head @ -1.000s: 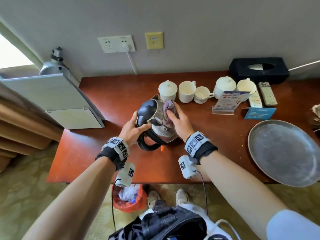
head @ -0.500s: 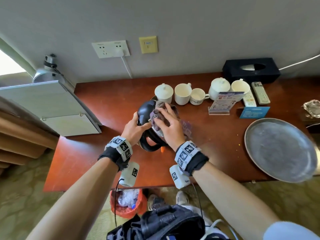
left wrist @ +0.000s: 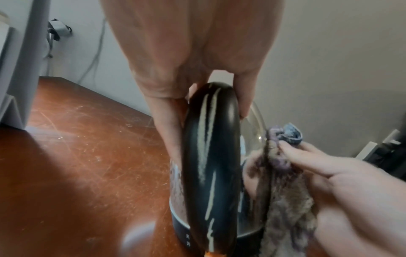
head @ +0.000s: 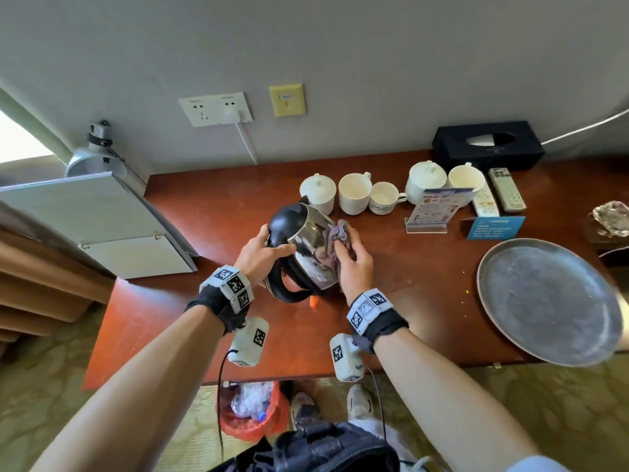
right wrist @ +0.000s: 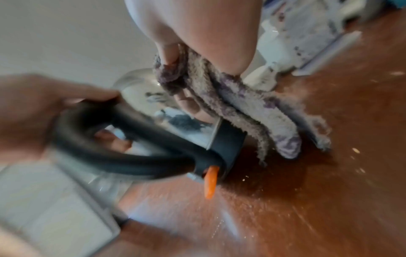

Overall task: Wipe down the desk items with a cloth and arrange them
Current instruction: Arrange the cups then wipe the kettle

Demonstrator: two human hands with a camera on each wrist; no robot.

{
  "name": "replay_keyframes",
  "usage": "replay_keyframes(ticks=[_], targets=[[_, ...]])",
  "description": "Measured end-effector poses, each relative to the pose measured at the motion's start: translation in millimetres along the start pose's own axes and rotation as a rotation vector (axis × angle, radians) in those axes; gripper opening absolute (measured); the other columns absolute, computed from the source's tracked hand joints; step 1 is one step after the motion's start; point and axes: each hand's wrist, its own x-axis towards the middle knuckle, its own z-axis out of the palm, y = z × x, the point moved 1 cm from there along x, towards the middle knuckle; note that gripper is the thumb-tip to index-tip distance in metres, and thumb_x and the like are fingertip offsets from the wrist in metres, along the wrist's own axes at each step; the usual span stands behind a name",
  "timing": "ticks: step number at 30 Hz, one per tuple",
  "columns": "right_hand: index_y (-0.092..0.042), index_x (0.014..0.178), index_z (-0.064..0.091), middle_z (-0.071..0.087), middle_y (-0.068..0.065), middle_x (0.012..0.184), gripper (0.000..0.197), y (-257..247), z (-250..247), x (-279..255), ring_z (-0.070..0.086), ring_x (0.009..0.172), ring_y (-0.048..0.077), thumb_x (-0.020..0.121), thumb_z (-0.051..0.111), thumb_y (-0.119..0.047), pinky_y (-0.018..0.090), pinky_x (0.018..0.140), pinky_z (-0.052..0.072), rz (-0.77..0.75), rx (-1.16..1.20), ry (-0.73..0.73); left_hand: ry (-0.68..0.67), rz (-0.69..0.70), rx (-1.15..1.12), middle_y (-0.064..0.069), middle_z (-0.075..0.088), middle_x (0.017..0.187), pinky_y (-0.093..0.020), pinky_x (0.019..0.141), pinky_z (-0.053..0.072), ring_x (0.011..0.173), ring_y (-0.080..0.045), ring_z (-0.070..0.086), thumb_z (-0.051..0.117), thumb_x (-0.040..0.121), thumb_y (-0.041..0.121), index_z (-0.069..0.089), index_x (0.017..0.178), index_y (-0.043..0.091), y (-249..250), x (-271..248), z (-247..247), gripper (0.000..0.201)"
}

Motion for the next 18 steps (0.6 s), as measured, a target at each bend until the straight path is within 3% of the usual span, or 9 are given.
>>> replay_keyframes(ticks=[3, 6, 7, 9, 11, 13, 16, 18], targets=[[-0.037, 0.129, 0.064, 0.034, -0.015, 0.156, 0.041, -5.0, 13.1, -14.4, 0.030, 0.146, 0.010, 0.092, 0.066, -0.018, 0.032, 0.121, 0.024, -0.170, -0.162, -0.094, 0.026, -0.008, 0.019, -0.010, 0.072, 0.106, -0.054, 0.083, 0.058, 0.089, -0.034, 0.072, 0.074, 0.066, 0.053, 0.054, 0.114, 0.021, 5.2, 6.0, 0.2, 0.061], [-0.032, 0.125, 0.066, 0.032, -0.015, 0.154, 0.046, -3.0, 22.9, -21.7, 0.028, 0.148, 0.013, 0.089, 0.068, -0.003, 0.035, 0.122, 0.024, -0.293, -0.179, -0.123, 0.040, -0.018, 0.015, -0.011, 0.071, 0.108, -0.052, 0.083, 0.059, 0.090, -0.032, 0.071, 0.075, 0.069, 0.051, 0.055, 0.118, 0.017, 8.2, 4.6, -2.3, 0.063], [-0.032, 0.125, 0.066, 0.033, -0.012, 0.155, 0.047, 0.0, 23.0, -19.6, 0.028, 0.147, 0.013, 0.089, 0.067, -0.001, 0.036, 0.122, 0.025, -0.302, -0.181, -0.126, 0.042, -0.025, 0.007, -0.011, 0.071, 0.109, -0.052, 0.083, 0.059, 0.091, -0.033, 0.072, 0.076, 0.073, 0.048, 0.056, 0.115, 0.020, 8.9, 1.8, -2.9, 0.054], [-0.033, 0.126, 0.066, 0.035, -0.007, 0.158, 0.044, 4.3, 20.0, -11.3, 0.029, 0.147, 0.012, 0.091, 0.065, -0.005, 0.037, 0.121, 0.026, -0.306, -0.196, -0.135, 0.055, -0.043, -0.011, -0.013, 0.071, 0.107, -0.055, 0.082, 0.059, 0.091, -0.035, 0.072, 0.076, 0.084, 0.036, 0.052, 0.095, 0.034, 8.7, -2.7, -4.8, 0.027], [-0.041, 0.128, 0.062, 0.038, -0.016, 0.154, 0.039, 5.8, 14.8, -1.1, 0.034, 0.144, 0.011, 0.094, 0.061, -0.022, 0.041, 0.120, 0.029, -0.299, -0.205, -0.117, 0.054, -0.055, -0.047, -0.011, 0.070, 0.103, -0.056, 0.077, 0.060, 0.091, -0.036, 0.072, 0.073, 0.089, 0.028, 0.044, 0.083, 0.038, 7.8, -4.1, -5.6, 0.032], [-0.047, 0.130, 0.056, 0.048, -0.028, 0.141, 0.038, 1.9, 8.4, 9.7, 0.047, 0.134, 0.008, 0.094, 0.055, -0.035, 0.040, 0.115, 0.037, -0.192, -0.131, -0.080, 0.048, -0.045, -0.072, -0.006, 0.069, 0.099, -0.056, 0.073, 0.060, 0.089, -0.035, 0.072, 0.072, 0.090, 0.026, 0.044, 0.086, 0.039, 8.0, -8.3, -6.2, 0.031], [-0.033, 0.128, 0.064, 0.066, -0.014, 0.124, 0.036, 2.1, 2.2, 34.4, 0.060, 0.117, 0.010, 0.093, 0.058, -0.029, 0.037, 0.110, 0.044, 0.092, 0.022, -0.022, 0.015, -0.031, -0.077, -0.011, 0.071, 0.104, -0.055, 0.074, 0.060, 0.090, -0.037, 0.072, 0.072, 0.091, 0.026, 0.042, 0.105, 0.036, 1.6, -12.7, -10.0, 0.035], [-0.037, 0.110, 0.073, 0.072, -0.011, 0.113, 0.027, -1.1, 0.6, 45.3, 0.064, 0.111, 0.013, 0.087, 0.062, -0.030, 0.037, 0.109, 0.045, 0.183, 0.038, -0.013, -0.001, -0.033, -0.107, -0.011, 0.072, 0.106, -0.053, 0.072, 0.061, 0.090, -0.038, 0.072, 0.072, 0.090, 0.025, 0.041, 0.120, 0.037, -5.9, -12.8, -10.9, 0.044]])
